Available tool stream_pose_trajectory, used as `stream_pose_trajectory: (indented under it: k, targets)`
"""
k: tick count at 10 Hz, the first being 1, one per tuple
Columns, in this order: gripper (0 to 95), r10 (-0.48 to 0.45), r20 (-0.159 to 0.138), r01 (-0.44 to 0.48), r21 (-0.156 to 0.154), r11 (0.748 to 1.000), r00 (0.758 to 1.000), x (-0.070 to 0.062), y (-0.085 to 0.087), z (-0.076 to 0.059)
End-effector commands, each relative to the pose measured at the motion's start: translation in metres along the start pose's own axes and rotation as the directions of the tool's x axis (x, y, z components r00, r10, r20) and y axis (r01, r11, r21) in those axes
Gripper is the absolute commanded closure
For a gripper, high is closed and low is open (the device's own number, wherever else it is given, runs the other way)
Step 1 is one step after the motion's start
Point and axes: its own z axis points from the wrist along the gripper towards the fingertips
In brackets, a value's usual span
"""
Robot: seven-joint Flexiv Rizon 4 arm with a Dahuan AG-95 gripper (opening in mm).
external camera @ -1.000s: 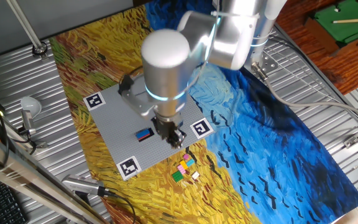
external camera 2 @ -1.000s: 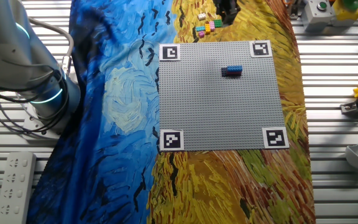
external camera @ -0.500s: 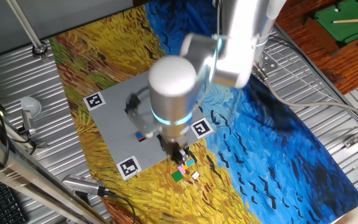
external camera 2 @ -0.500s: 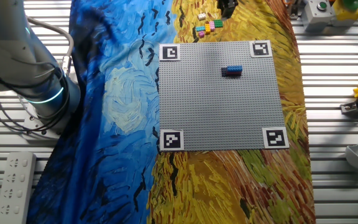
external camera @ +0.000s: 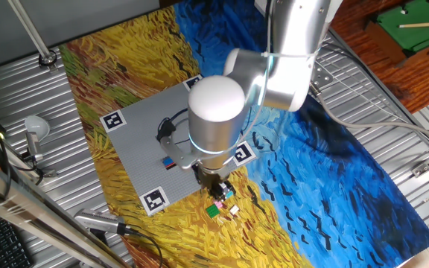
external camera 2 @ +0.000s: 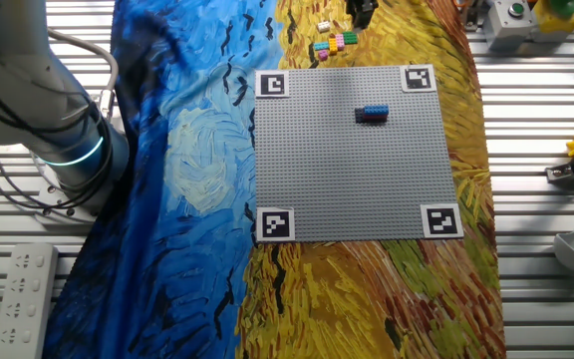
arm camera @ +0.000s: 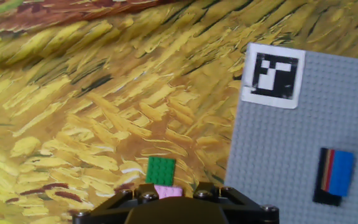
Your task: Stack small Lego blocks one on top of the other
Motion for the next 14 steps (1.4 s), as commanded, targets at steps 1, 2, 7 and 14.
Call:
stream_pose_trajectory:
  k: [1,2,7,14]
  targets:
    - [57.0,-0.074,-0.005,0.074,-0.007,0.997,0.997,-0.002,0.002,0.002]
    - [57.0,-0.078,-0.004,0.078,-0.008,0.997,0.997,-0.002,0.002,0.002]
    - [57.0,0.011,-0.004,-0.011,-0.017,1.000,1.000,-0.007,0.011,0.016]
    - [57.0,0.059,0.013,-0.059,-0.011,0.998,0.998,-0.006,0.020,0.059]
